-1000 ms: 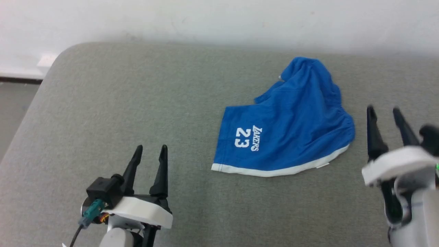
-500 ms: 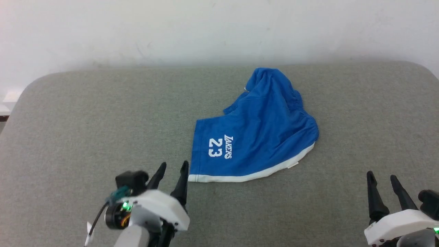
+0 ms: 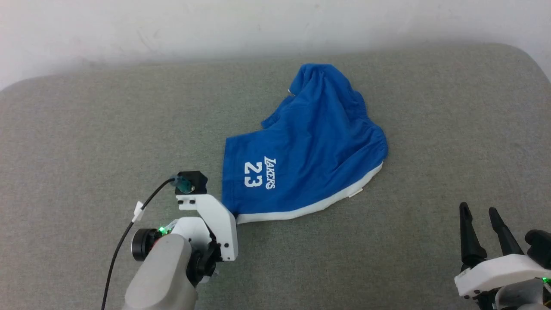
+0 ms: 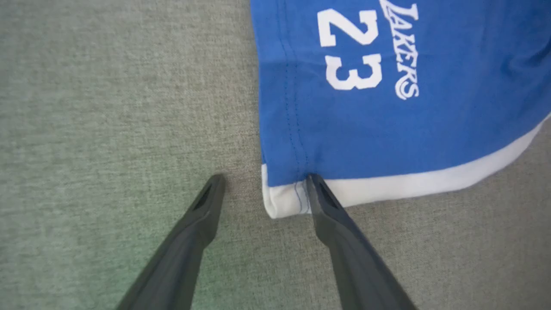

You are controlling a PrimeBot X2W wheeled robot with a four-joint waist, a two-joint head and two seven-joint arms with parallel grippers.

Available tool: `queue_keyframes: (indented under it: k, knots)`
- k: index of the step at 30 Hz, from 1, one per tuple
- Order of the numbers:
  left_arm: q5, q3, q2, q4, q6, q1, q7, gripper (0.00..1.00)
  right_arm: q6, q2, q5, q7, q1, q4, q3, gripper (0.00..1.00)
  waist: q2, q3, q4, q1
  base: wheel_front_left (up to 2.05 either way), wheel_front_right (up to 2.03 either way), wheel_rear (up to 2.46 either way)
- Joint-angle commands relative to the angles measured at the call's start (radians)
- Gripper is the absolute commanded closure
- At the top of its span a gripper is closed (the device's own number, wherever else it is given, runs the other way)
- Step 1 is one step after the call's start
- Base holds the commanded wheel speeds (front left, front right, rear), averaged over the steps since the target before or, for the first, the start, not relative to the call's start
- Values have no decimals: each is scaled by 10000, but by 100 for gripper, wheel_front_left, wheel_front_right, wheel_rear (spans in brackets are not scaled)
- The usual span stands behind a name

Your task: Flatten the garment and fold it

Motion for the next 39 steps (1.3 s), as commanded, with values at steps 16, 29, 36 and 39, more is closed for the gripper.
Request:
queue_keyframes:
  k: [16, 29, 36, 39]
  knots:
    - [-1065, 104, -11, -832, -839, 584, 419, 100, -9, 26, -1348, 1156, -1539, 331, 637, 0, 0, 651, 158, -1, 0, 0, 0]
    - [-1940, 998, -126, -4109, -806, 1310, -1109, 100, -9, 3, -3402, 6359, -5085, 2245, 1345, 0, 0, 1515, 906, -1, 0, 0, 0]
    - [-2104, 714, -223, -4829, -833, 1728, -1169, 100, -9, -21, -4019, 6629, -5784, 3035, 1298, 0, 0, 2006, 1326, -1, 0, 0, 0]
    - [-2136, 656, -231, -4877, -858, 1746, -1195, 100, -9, -11, -4033, 6600, -5912, 3372, 1306, 0, 0, 2091, 1418, -1, 0, 0, 0]
